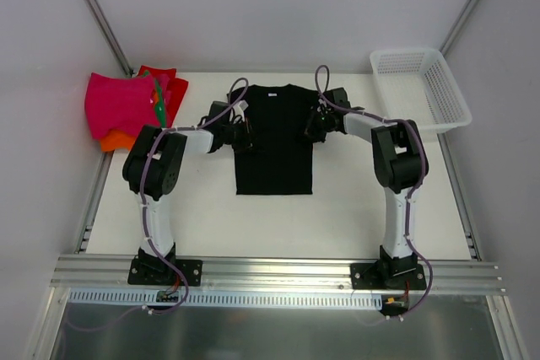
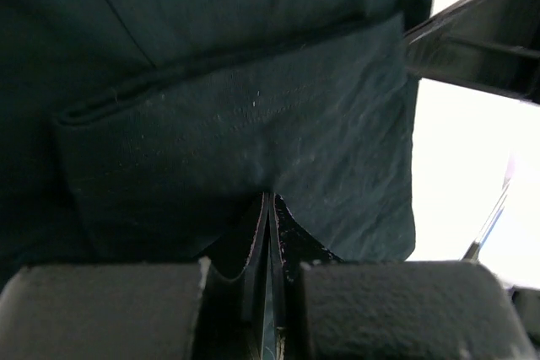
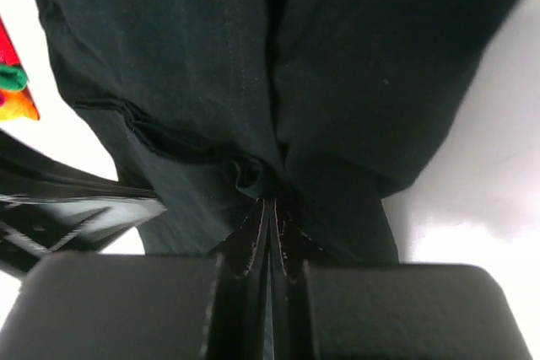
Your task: Fold and stack the t-shirts
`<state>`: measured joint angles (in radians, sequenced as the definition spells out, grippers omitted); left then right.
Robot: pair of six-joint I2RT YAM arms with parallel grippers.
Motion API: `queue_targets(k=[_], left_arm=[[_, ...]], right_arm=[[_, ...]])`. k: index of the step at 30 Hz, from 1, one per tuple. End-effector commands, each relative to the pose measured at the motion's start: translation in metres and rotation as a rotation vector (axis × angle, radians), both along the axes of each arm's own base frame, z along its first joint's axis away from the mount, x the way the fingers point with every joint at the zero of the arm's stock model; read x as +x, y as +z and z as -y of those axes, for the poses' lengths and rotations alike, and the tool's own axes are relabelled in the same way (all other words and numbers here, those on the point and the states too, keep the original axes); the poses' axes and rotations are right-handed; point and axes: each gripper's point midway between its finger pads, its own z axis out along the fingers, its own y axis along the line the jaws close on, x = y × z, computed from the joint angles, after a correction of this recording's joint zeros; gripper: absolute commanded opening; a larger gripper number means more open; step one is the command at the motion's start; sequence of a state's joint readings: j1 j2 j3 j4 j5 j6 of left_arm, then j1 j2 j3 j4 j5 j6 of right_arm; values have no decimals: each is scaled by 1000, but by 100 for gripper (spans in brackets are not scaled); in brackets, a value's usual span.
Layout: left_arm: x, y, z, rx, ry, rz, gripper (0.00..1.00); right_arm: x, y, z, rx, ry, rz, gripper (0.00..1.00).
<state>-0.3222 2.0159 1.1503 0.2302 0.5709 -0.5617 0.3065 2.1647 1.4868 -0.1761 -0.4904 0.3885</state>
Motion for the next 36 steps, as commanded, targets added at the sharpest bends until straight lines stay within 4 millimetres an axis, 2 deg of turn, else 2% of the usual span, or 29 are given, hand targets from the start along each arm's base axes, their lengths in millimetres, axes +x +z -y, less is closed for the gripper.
queue_targets(k=[1,3,7,11,14,18,19,22,23,26,31,36], left_arm=[[-4,20,-3,-7,16,73,0],[-8,16,-6,-1,26,69,0],[-15,9,-6,-10,24,59,0],[-14,8,-5,-19,23,52,0],[-15,9,-6,-24,29,53,0],[-20,6,-7,-24,34,48,0],[-21,3,-7,-24,34,42,0],[-23,0,-6,-30,33,31,0],[-24,-1,-7,-34,35,32,0],[-27,-4,-7,-31,34,23,0],[-29,-7,-7,-39,34,19,0],[-33,-7,-8,-40,38,14,0]], right_arm=[[-6,24,-11,56,5,47,1],[-14,19,-6,38,-3,40,1],[-12,34,13,-63,-61,110,1],[-11,54,20,-108,-57,158,1],[-15,67,15,-73,-30,179,1],[-28,72,-4,9,18,177,0],[-37,68,-11,58,33,137,1],[-45,57,-26,150,46,89,0],[-49,45,-29,145,51,72,1],[-57,30,-33,168,50,34,0],[-73,15,-33,164,44,-7,0],[-86,-3,-17,55,17,-38,1]])
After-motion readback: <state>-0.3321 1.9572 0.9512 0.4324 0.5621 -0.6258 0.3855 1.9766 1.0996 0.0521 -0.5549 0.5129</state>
